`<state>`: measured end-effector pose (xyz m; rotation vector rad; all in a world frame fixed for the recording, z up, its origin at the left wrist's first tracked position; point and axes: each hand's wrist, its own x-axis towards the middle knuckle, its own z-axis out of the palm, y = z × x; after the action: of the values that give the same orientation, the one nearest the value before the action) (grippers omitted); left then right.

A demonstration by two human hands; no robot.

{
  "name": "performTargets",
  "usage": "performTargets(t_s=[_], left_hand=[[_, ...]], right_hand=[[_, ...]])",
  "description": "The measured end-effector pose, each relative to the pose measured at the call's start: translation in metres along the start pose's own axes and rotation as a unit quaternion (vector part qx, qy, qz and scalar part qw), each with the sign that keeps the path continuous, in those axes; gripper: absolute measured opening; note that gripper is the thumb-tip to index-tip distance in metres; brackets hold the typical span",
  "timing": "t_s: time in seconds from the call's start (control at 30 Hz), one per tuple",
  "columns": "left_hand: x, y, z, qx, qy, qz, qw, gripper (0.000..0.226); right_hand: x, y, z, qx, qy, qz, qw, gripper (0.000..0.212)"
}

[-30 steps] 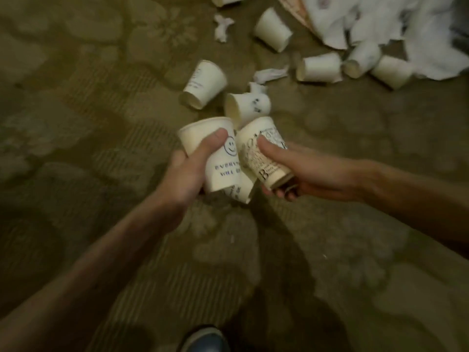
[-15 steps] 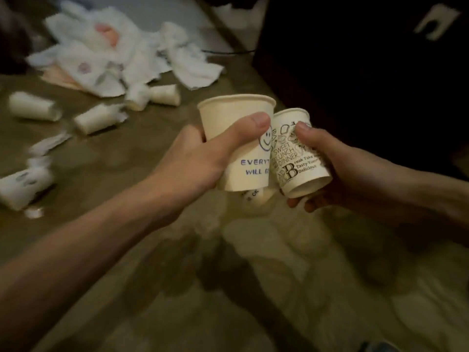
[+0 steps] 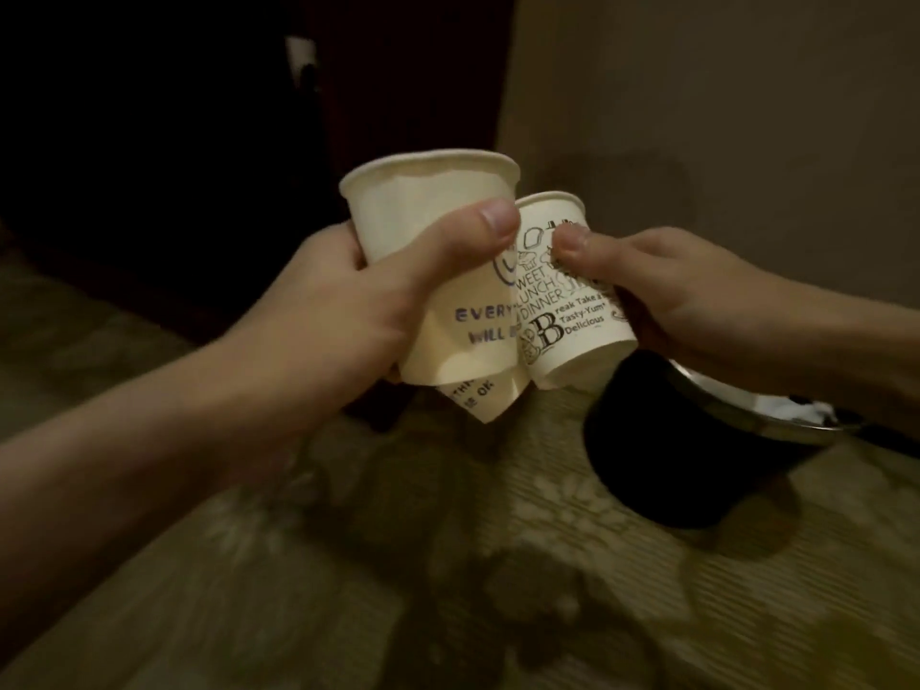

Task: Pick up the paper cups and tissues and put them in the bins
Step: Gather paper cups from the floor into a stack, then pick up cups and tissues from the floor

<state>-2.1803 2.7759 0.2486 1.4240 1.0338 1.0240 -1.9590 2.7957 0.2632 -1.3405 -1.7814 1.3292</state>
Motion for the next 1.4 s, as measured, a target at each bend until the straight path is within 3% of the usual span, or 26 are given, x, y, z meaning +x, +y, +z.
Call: performTargets(t_s=[0.13, 0.27, 0.43, 0.6, 0.73, 0.83, 0.9, 0.97, 1.1, 1.17, 1.23, 1.3, 1.4], left_hand=[[0.073, -0.007, 0.079, -0.004, -0.053, 0.024, 0.998, 0.057], [0.133, -0.020, 0.144, 0.027, -0.082, 0.017, 0.996, 0.078], [0.186, -0.056, 0.209, -0.001, -0.154, -0.055, 0.987, 0.081], [0.216, -0.089, 0.255, 0.022, -0.191, -0.065, 0.979, 0.075], [0.233, -0.102, 0.277, 0.042, -0.194, -0.062, 0.978, 0.075], [0.242, -0.113, 0.285, 0.057, -0.242, -0.114, 0.962, 0.065], [0.244, -0.115, 0.285, 0.138, -0.272, -0.144, 0.941, 0.070], [0.245, -0.116, 0.281, 0.223, -0.279, -0.137, 0.924, 0.079], [0.238, -0.108, 0.271, 0.300, -0.294, -0.102, 0.902, 0.061], [0.234, -0.103, 0.264, 0.347, -0.293, -0.087, 0.887, 0.082], [0.225, -0.092, 0.251, 0.365, -0.260, -0.051, 0.893, 0.093], [0.213, -0.079, 0.228, 0.330, -0.226, -0.011, 0.916, 0.085], [0.185, -0.057, 0.180, 0.357, -0.183, 0.072, 0.913, 0.025]], right_hand=[[-0.007, 0.050, -0.070, -0.014, 0.137, 0.011, 0.990, 0.065], [-0.013, 0.095, -0.126, -0.001, 0.230, 0.027, 0.973, 0.051], [-0.027, 0.152, -0.171, -0.002, 0.307, 0.073, 0.949, 0.063], [-0.037, 0.202, -0.200, -0.051, 0.333, 0.127, 0.933, 0.064], [-0.031, 0.224, -0.205, -0.182, 0.366, 0.162, 0.898, 0.064], [-0.027, 0.230, -0.204, -0.310, 0.334, 0.170, 0.874, 0.052], [-0.029, 0.229, -0.202, -0.372, 0.281, 0.186, 0.865, 0.039], [-0.034, 0.228, -0.201, -0.367, 0.249, 0.190, 0.876, 0.039], [-0.047, 0.216, -0.196, -0.298, 0.255, 0.186, 0.901, 0.043], [-0.053, 0.210, -0.189, -0.305, 0.271, 0.172, 0.897, 0.038], [-0.057, 0.197, -0.180, -0.316, 0.303, 0.144, 0.887, 0.029], [-0.057, 0.177, -0.162, -0.306, 0.330, 0.105, 0.887, 0.016], [-0.050, 0.148, -0.114, -0.270, 0.326, 0.023, 0.906, 0.005]])
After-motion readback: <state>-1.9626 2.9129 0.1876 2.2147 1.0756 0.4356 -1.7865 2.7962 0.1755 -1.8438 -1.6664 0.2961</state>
